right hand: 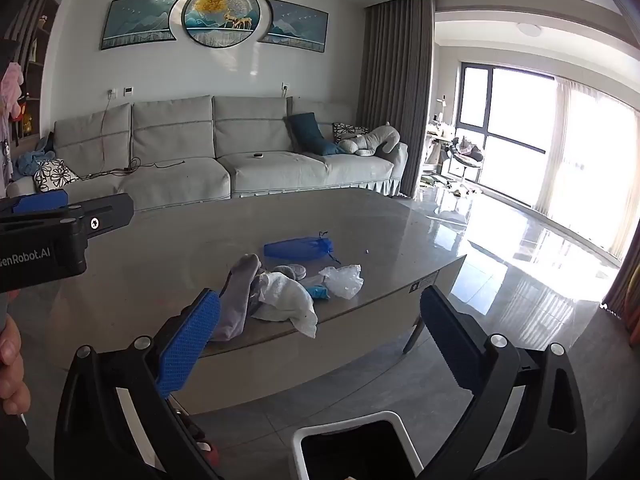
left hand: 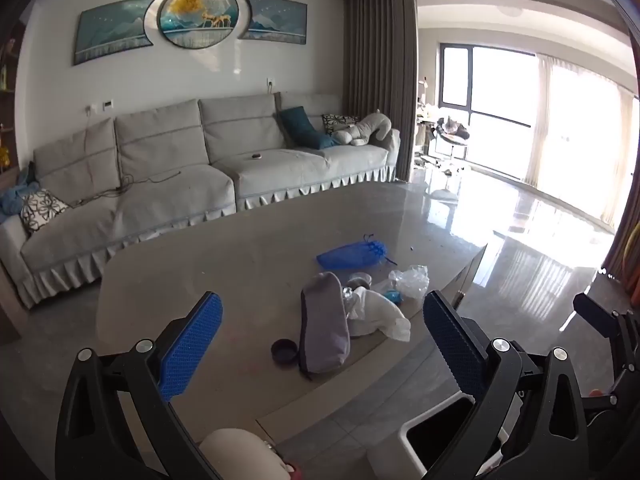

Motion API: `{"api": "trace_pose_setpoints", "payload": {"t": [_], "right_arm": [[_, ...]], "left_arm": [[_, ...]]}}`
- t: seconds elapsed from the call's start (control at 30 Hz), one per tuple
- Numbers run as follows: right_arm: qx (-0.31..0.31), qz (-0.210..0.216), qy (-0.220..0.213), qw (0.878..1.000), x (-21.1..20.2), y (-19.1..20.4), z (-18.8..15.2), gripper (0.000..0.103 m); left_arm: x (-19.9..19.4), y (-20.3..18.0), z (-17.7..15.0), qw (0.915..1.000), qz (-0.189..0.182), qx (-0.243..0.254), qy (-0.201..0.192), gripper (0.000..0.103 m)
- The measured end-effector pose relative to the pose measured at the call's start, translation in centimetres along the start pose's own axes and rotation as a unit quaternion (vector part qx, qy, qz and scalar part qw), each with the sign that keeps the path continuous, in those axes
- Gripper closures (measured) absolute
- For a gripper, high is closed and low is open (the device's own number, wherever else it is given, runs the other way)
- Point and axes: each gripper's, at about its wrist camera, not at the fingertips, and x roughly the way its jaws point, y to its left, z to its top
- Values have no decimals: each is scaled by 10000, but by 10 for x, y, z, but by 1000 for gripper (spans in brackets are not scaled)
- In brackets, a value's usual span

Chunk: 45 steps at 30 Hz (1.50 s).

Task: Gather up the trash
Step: 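Move both grippers toward the trash items on the stone table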

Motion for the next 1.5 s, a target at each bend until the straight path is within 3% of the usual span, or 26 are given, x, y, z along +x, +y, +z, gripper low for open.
{"api": "trace_pose_setpoints", "payload": {"t": [0.1, 0.4, 0.7, 0.93, 1.5], "right_arm": [[-15, -28, -1, 10000, 0, 0, 0, 3], [-100, -113, -104, 9998, -3, 5, -2, 3], [244, -44, -178, 9995, -5, -7, 8, 3], [357, 56, -141, 9992, 0, -7, 9, 3], [-15, -37, -35, 10000, 16, 6, 6, 3]], "left_arm": [[-6, 1, -1, 9998, -15, 6, -213, 5], [-4, 0, 0, 9997, 1, 59, -220, 5], [-4, 2, 1, 9996, 25, 66, -280, 5], [4, 8, 1, 9997, 108, 27, -213, 5], [24, 18, -2, 9997, 213, 24, -76, 5]]}}
